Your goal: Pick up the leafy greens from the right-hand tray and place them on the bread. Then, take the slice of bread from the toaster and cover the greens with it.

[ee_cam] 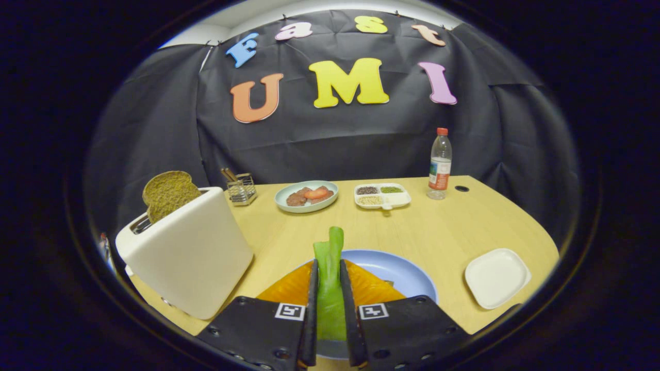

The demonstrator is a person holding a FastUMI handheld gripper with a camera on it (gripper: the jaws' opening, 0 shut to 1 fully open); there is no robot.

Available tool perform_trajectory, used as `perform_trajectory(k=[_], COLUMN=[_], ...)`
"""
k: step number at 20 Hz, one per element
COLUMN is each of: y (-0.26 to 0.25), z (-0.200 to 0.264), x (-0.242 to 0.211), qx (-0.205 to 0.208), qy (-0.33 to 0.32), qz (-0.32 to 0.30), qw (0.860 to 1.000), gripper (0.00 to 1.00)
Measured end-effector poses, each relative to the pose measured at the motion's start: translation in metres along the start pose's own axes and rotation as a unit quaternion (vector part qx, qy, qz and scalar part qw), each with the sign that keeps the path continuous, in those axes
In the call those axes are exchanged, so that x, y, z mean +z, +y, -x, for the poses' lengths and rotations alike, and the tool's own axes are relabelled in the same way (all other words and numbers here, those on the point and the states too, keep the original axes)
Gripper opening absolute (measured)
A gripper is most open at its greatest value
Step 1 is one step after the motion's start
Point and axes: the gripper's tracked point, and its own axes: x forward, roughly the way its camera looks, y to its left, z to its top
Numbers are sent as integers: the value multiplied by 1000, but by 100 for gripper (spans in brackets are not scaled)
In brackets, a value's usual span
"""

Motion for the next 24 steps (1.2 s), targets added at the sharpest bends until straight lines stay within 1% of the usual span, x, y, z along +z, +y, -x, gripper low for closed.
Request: perform_trajectory(k=[3,6,8,11,13,14,16,19,20,24], y=[4,3,3,17,34,43,67,116,127,180], z=[-1,8,19,40,57,64,77,87,87,80], x=[5,19,35,55,71,79,91,102,103,96], qx=[2,-13,-27,-39,-39,-39,-32,-7,-4,17], qy=[-12,-48,-82,-121,-150,-164,-184,-196,-196,-181], qz=[2,15,28,41,48,51,46,43,46,59], qw=[1000,999,996,991,987,984,981,980,980,982], gripper=[51,79,82,84,90,95,96,96,96,96])
